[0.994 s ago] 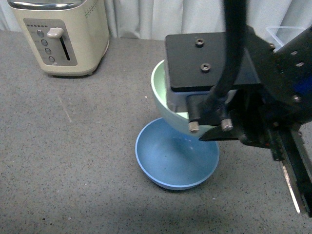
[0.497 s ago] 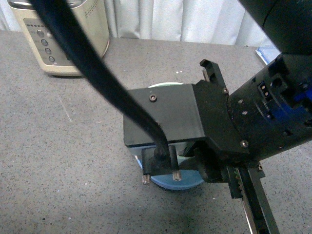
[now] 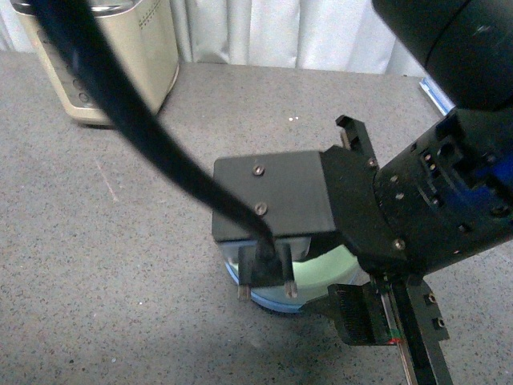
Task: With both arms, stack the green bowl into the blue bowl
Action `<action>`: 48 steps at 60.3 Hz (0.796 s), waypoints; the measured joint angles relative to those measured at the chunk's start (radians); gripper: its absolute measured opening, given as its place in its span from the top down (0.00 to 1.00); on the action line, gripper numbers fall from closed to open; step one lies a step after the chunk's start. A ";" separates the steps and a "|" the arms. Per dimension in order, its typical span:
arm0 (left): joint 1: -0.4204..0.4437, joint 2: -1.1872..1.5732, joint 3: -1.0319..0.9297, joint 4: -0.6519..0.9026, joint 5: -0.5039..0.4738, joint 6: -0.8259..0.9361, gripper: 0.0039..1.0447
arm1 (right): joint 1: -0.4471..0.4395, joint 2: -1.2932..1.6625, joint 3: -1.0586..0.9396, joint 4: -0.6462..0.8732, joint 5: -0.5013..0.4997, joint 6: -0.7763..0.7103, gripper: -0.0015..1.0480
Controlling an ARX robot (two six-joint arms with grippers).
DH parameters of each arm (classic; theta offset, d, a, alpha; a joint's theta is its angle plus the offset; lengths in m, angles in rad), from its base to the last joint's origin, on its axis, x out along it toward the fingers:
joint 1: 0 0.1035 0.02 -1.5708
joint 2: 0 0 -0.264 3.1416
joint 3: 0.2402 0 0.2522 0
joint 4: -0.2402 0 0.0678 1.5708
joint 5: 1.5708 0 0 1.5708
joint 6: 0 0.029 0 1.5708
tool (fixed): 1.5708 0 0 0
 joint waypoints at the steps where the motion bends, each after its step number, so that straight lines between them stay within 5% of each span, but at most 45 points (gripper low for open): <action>1: 0.000 0.000 0.000 0.000 0.000 0.000 0.06 | -0.008 -0.008 0.004 -0.006 -0.016 0.024 0.55; 12: 0.000 0.000 0.000 0.000 0.000 0.000 0.06 | -0.106 -0.148 0.010 0.040 -0.152 0.301 0.25; 17: 0.000 0.000 0.000 0.000 0.000 0.000 0.06 | -0.181 -0.261 -0.070 0.134 -0.109 0.502 0.07; 36: 0.000 0.000 0.000 0.000 0.000 0.000 0.06 | -0.367 -0.496 -0.391 0.309 0.199 1.063 0.09; 48: 0.000 0.000 0.000 0.000 0.000 0.000 0.06 | -0.349 -0.667 -0.594 0.370 0.483 1.230 0.09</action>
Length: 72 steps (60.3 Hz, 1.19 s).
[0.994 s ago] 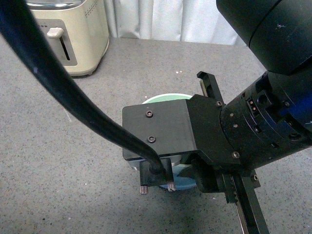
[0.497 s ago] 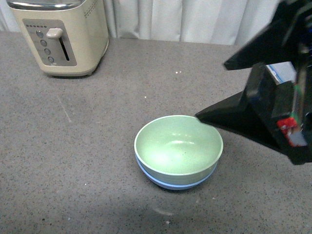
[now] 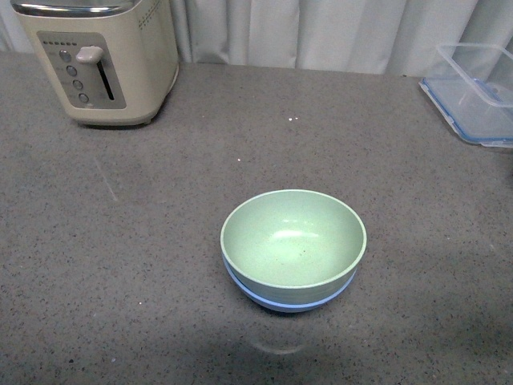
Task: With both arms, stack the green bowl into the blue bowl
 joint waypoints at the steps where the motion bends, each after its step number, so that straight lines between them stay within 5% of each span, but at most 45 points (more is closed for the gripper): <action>1: 0.000 0.000 0.000 0.000 0.000 0.000 0.06 | 0.006 -0.019 -0.016 0.007 0.026 0.010 0.09; 8: 0.000 0.000 0.000 0.000 0.000 0.000 0.06 | 0.058 -0.145 -0.105 0.043 0.130 0.035 0.09; 20: 0.000 0.000 0.000 0.000 0.000 0.000 0.06 | 0.066 -0.171 -0.121 0.053 0.137 0.034 0.09; 26: 0.000 0.000 0.000 0.000 0.000 0.000 0.06 | 0.037 -0.060 -0.328 0.703 0.089 -0.068 0.29; 30: 0.000 0.000 0.000 -0.001 0.002 0.000 0.06 | 0.009 -0.129 -0.328 0.913 0.067 -0.099 0.42; 46: 0.000 -0.002 0.000 -0.001 0.000 0.000 0.06 | -0.060 -0.431 -0.325 0.644 0.003 -0.119 0.86; 50: 0.000 -0.002 0.000 -0.001 0.000 0.000 0.06 | -0.129 -0.529 -0.325 0.542 -0.095 -0.124 0.99; 72: 0.000 -0.002 0.000 -0.001 0.001 0.000 0.06 | -0.173 -0.729 -0.325 0.362 -0.107 -0.123 0.99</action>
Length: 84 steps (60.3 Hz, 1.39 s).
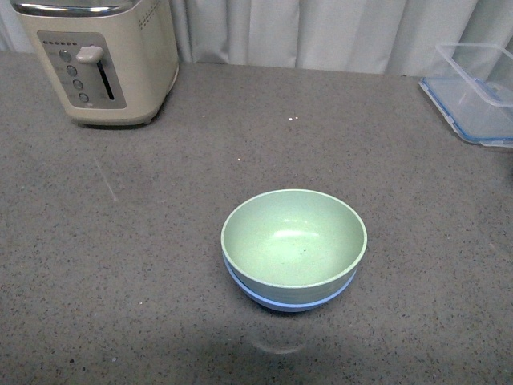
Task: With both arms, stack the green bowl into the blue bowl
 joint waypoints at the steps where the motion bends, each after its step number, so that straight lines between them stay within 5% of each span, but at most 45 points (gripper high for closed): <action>1: 0.000 0.000 0.000 0.000 0.000 0.000 0.06 | 0.000 -0.005 0.000 -0.004 0.000 0.000 0.99; 29: 0.000 0.000 0.000 0.000 0.000 0.000 0.06 | 0.000 -0.166 0.000 -0.166 0.000 0.000 0.99; 34: 0.000 0.000 0.000 0.000 -0.001 0.000 0.06 | 0.000 -0.295 0.001 -0.329 -0.001 0.000 0.99; 48: 0.000 0.000 0.000 0.000 0.000 0.000 0.06 | 0.000 -0.330 0.001 -0.333 -0.003 -0.001 0.98; 79: 0.000 0.000 0.000 0.000 0.000 0.000 0.06 | 0.000 -0.327 0.001 -0.337 -0.003 0.000 0.13; 84: 0.000 0.000 0.000 0.000 0.000 0.000 0.06 | 0.000 -0.329 0.001 -0.337 -0.003 0.000 0.08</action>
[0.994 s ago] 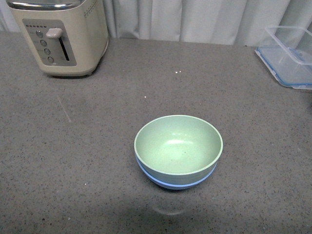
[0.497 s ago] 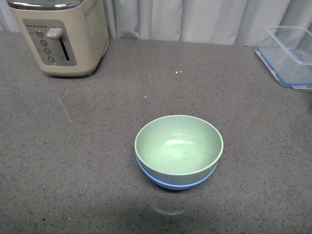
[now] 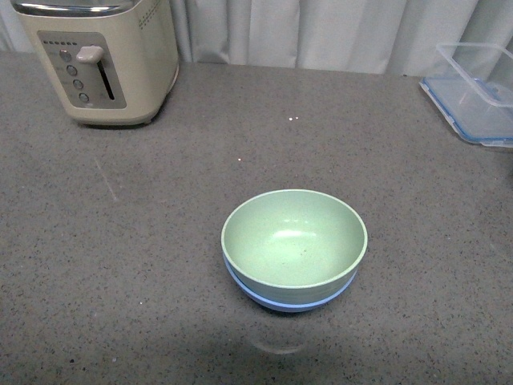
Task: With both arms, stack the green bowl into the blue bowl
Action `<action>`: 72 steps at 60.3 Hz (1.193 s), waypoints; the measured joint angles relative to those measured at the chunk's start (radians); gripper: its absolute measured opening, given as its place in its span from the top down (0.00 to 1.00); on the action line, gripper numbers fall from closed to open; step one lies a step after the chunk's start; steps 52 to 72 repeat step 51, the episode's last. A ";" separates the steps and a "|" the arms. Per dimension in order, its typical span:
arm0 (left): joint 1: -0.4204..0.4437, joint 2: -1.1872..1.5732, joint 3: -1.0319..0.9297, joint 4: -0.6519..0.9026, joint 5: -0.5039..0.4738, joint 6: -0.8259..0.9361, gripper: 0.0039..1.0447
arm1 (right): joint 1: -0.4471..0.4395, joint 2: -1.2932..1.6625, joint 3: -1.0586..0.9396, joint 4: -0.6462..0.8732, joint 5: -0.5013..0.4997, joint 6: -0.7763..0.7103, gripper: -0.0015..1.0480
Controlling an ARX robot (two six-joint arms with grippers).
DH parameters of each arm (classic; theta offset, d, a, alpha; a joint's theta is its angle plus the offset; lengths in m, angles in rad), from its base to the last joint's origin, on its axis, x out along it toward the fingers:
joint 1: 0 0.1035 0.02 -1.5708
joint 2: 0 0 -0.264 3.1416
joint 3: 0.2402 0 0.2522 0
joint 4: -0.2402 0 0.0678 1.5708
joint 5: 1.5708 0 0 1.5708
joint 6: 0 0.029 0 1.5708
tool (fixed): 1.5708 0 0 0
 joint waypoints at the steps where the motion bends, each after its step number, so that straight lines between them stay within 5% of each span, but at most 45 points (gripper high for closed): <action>1: 0.000 0.000 0.000 0.000 0.000 0.000 0.06 | 0.000 0.000 0.000 0.000 0.000 0.000 0.08; 72: 0.000 0.000 0.000 0.000 0.000 0.000 0.06 | 0.000 0.000 0.000 0.000 0.000 0.000 0.09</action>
